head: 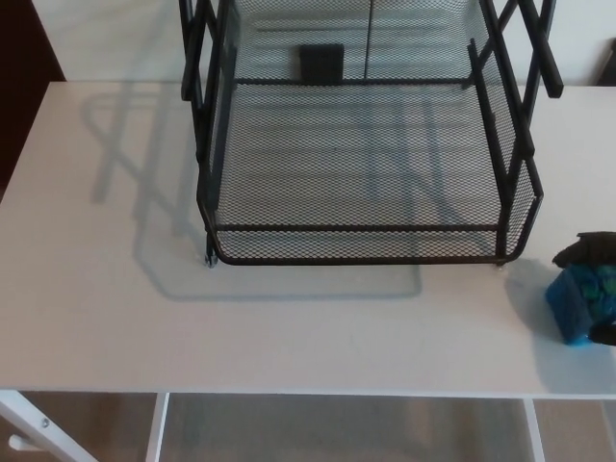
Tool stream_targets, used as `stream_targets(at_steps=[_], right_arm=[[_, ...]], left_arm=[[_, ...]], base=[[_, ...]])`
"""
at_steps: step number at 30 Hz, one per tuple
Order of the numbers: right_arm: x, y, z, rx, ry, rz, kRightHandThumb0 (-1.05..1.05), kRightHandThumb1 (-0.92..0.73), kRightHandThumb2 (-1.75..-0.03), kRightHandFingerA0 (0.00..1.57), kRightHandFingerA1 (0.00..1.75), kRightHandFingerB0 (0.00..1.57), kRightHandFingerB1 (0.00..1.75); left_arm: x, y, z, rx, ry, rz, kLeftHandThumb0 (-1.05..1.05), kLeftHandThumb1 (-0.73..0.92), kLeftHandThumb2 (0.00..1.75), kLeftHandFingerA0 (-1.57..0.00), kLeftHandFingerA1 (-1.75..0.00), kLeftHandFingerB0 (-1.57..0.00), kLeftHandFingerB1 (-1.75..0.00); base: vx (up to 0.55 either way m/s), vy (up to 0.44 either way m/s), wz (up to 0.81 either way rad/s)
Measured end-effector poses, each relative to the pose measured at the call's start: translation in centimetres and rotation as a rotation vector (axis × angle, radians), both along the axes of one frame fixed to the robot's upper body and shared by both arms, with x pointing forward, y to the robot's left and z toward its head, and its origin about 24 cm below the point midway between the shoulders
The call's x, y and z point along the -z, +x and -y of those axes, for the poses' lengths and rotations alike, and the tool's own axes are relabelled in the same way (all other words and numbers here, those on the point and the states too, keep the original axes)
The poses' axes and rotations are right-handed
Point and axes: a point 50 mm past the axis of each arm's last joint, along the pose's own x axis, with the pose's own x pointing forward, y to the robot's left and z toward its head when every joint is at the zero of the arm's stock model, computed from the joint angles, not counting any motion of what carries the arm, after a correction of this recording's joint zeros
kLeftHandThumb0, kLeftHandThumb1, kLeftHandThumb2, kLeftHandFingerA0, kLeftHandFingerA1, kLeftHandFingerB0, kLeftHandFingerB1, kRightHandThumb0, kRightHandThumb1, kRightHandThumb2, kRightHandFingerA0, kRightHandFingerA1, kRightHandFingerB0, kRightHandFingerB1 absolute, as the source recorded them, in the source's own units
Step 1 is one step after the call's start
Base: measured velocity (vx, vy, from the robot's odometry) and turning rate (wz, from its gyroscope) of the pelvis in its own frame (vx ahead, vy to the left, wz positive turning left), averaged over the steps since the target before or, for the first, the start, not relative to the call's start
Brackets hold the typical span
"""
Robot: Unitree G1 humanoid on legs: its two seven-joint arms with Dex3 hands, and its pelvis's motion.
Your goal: The robot walks towards a desk on which a file tray is kept in the middle and a cube is kept to its right. The robot lifts the cube using its right hand and places it on the file tray.
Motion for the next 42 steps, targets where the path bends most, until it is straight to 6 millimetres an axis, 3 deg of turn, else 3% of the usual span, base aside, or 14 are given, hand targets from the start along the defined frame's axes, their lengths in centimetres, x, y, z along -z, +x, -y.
stream_targets(at_steps=[2,4,5,7,8,11,13,14,15,25,35,36,40,42], right_arm=[[0.1,0.0,-0.1,-0.002,0.004,0.027,-0.24,-0.64,-0.7,1.0,1.58,0.95,0.94],[0.1,0.0,-0.2,-0.002,0.004,0.053,-0.29,-0.63,-0.62,0.93,1.69,0.92,0.83],[0.1,0.0,-0.3,-0.002,0.004,0.066,-0.27,-0.63,-0.62,0.95,1.71,0.91,0.84],[0.2,0.0,-0.3,-0.001,0.005,0.088,-0.23,-0.64,-0.62,0.93,1.7,0.92,0.85],[0.2,0.0,-0.2,0.0,0.004,0.098,-0.22,-0.69,-0.64,0.9,1.72,0.86,1.1],[0.3,-0.2,-0.2,0.001,0.004,0.133,-0.2,-0.8,-0.74,0.85,1.75,0.77,1.55],[0.4,-0.3,-0.1,0.0,0.004,0.149,-0.18,-0.79,-0.77,0.84,1.75,0.77,1.56],[0.5,-0.4,0.0,0.0,0.004,0.164,-0.12,-0.68,-0.96,0.82,1.75,0.72,1.58],[0.5,-0.4,0.0,-0.001,0.005,0.175,-0.1,-0.65,-0.99,0.82,1.75,0.71,1.62],[-1.1,-0.9,1.7,0.046,0.031,0.352,-0.09,-0.61,-0.93,0.91,1.53,0.84,1.24],[-13.3,-0.1,3.2,0.071,0.082,0.887,-0.15,-0.58,-1.08,0.98,1.55,0.87,1.25],[-14.6,-0.2,3.1,0.063,0.089,0.942,-0.18,-0.57,-1.11,0.95,1.55,0.87,1.22],[-19.4,0.1,2.1,0.016,0.126,1.122,-0.23,-0.54,-1.14,0.94,1.66,0.83,1.34],[-20.7,0.2,1.6,-0.004,0.142,1.171,-0.2,-0.57,-1.18,0.99,1.6,0.87,1.34]], left_arm=[[0.0,0.1,0.0,0.001,-0.001,0.001,-1.05,0.92,0.9,-0.17,-1.11,-0.17,-0.91],[0.0,0.1,0.1,0.002,-0.002,0.001,-1.05,0.69,1.36,-0.2,-0.84,-0.2,-0.77],[0.0,0.1,0.1,0.002,-0.002,0.002,-1.05,0.92,0.88,-0.13,-1.1,-0.15,-0.9],[0.0,0.1,0.1,0.002,-0.002,0.002,-1.05,0.7,1.36,-0.17,-0.82,-0.21,-0.77],[0.1,0.1,0.1,0.002,-0.002,0.001,-1.05,0.92,0.87,-0.13,-1.09,-0.16,-0.9],[0.1,0.1,0.1,0.002,-0.003,0.001,-1.05,0.69,1.35,-0.2,-0.84,-0.19,-0.76],[0.1,0.1,0.1,0.003,-0.003,0.001,-1.05,0.92,0.88,-0.14,-1.1,-0.14,-0.9],[0.1,0.1,0.1,0.003,-0.003,0.001,-1.05,0.71,1.37,-0.19,-0.83,-0.18,-0.75],[0.1,0.1,0.1,0.003,-0.003,0.001,-1.05,0.92,0.9,-0.12,-1.12,-0.15,-0.9],[0.1,0.1,0.1,0.006,-0.002,-0.001,-1.05,0.71,1.35,-0.32,-0.9,-0.26,-0.79],[-0.1,0.0,-0.1,0.016,0.009,-0.017,-1.05,0.92,0.87,-0.19,-1.12,-0.17,-0.91],[-0.2,-0.1,-0.2,0.016,0.012,-0.019,-1.05,0.68,1.34,-0.32,-0.91,-0.27,-0.78],[-0.4,-0.2,-0.5,0.021,0.022,-0.029,-1.05,0.66,1.36,-0.33,-0.9,-0.19,-0.76],[-0.3,-0.2,-0.5,0.023,0.023,-0.032,-1.05,0.92,0.88,-0.37,-1.06,-0.2,-0.85]], base=[[0.0,0.0,0.0],[0.0,0.0,0.0],[0.0,0.0,0.0],[0.0,0.0,0.0],[0.0,0.0,0.0],[0.0,0.0,0.0],[0.0,0.0,0.0],[0.0,0.0,0.0],[0.0,0.0,0.0],[0.0,0.0,0.0],[0.0,0.0,0.0],[0.0,0.0,0.0],[0.0,0.0,0.0],[0.0,0.0,0.0]])
